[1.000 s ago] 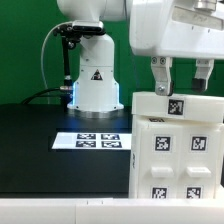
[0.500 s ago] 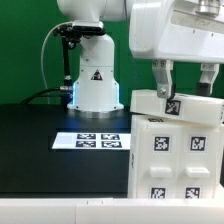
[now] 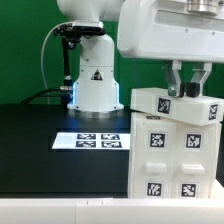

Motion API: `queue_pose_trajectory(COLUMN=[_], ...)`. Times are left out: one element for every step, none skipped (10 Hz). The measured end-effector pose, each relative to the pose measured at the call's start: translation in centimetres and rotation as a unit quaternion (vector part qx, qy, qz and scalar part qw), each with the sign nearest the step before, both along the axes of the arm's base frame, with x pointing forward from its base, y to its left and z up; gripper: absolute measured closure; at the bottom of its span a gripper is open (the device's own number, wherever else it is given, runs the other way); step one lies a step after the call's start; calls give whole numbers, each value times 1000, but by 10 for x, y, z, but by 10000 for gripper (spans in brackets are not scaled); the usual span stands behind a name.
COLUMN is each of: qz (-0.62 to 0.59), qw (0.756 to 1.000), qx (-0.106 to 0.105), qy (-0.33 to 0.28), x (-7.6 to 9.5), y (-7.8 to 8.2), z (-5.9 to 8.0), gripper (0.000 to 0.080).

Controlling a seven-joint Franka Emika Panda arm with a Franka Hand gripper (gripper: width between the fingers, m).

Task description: Assemble cabinet

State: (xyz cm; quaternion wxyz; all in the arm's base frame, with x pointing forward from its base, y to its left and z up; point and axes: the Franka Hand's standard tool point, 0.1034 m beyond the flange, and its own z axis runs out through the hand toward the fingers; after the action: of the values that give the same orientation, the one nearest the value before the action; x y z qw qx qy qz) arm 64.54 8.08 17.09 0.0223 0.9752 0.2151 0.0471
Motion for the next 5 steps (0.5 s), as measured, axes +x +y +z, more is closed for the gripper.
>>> queue_pose_trajectory(qz=[0,8,24,23,18], qw=[1000,1000,999,999,999], qx=[0,-2,-4,-4,-4], qy=[0,8,25,36,46], x=[0,-1,-2,-2,-3], y=[0,-3,-8,-9,4], z=[0,0,2,8,20], gripper=[782,794,794,797,798])
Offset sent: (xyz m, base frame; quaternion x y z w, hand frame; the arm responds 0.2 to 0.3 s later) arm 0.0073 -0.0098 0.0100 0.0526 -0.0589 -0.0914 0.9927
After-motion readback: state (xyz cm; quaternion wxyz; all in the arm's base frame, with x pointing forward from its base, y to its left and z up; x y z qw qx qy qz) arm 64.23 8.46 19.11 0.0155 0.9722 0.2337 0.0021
